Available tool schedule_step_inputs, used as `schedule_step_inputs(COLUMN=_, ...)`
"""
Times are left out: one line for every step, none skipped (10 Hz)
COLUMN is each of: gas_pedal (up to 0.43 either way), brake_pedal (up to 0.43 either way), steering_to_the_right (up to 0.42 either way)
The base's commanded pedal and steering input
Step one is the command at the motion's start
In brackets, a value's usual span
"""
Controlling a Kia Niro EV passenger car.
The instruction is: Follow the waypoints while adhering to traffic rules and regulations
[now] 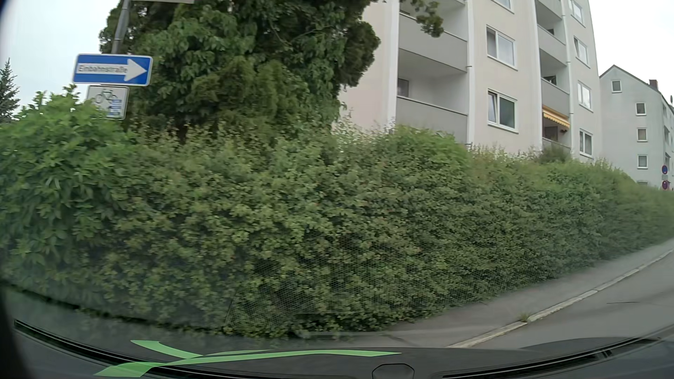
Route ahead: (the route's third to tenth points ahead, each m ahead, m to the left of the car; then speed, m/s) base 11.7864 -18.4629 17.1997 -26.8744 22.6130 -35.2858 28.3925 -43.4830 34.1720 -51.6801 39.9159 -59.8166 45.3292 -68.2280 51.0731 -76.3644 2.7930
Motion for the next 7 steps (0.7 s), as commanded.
schedule_step_inputs(gas_pedal=0.0, brake_pedal=0.0, steering_to_the_right=0.768)
schedule_step_inputs(gas_pedal=0.0, brake_pedal=0.0, steering_to_the_right=0.768)
schedule_step_inputs(gas_pedal=0.0, brake_pedal=0.0, steering_to_the_right=0.768)
schedule_step_inputs(gas_pedal=0.0, brake_pedal=0.0, steering_to_the_right=0.768)
schedule_step_inputs(gas_pedal=0.0, brake_pedal=0.0, steering_to_the_right=0.766)
schedule_step_inputs(gas_pedal=0.0, brake_pedal=0.006, steering_to_the_right=0.76)
schedule_step_inputs(gas_pedal=0.0, brake_pedal=0.018, steering_to_the_right=0.751)
